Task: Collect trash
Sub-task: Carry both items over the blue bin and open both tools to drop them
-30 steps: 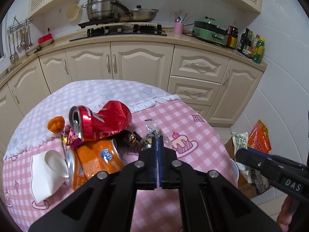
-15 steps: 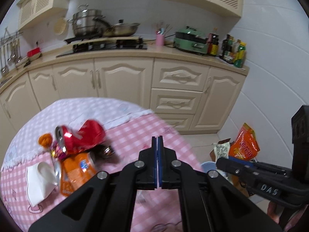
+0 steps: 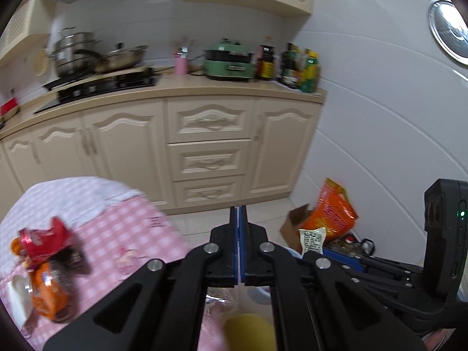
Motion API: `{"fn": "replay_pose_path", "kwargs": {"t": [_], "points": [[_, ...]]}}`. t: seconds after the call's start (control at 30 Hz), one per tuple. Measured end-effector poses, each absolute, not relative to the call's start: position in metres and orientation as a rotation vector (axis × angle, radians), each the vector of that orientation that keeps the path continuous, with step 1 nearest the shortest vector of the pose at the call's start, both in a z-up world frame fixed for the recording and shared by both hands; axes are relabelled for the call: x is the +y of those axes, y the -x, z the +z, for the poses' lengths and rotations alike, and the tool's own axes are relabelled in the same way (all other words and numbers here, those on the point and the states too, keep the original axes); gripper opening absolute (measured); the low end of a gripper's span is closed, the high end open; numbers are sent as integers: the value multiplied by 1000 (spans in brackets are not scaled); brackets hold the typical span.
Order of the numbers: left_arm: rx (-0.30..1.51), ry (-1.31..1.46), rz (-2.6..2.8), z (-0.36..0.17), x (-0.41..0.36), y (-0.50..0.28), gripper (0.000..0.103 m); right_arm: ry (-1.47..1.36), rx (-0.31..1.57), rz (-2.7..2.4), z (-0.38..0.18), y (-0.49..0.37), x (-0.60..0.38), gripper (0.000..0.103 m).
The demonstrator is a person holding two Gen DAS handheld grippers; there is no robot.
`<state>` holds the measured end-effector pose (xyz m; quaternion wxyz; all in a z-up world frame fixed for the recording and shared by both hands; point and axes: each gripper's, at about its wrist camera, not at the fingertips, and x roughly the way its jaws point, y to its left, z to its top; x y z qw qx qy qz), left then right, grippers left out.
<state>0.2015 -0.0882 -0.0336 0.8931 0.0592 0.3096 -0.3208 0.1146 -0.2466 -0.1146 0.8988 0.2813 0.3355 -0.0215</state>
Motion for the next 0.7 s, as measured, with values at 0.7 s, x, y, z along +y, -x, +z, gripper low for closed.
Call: {"fn": "replay_pose_path", "kwargs": {"t": [0.7], "points": [[919,-274,-912,-145,-294,-193,1,-767,761,-398,-182,-58,-403,19]]}}
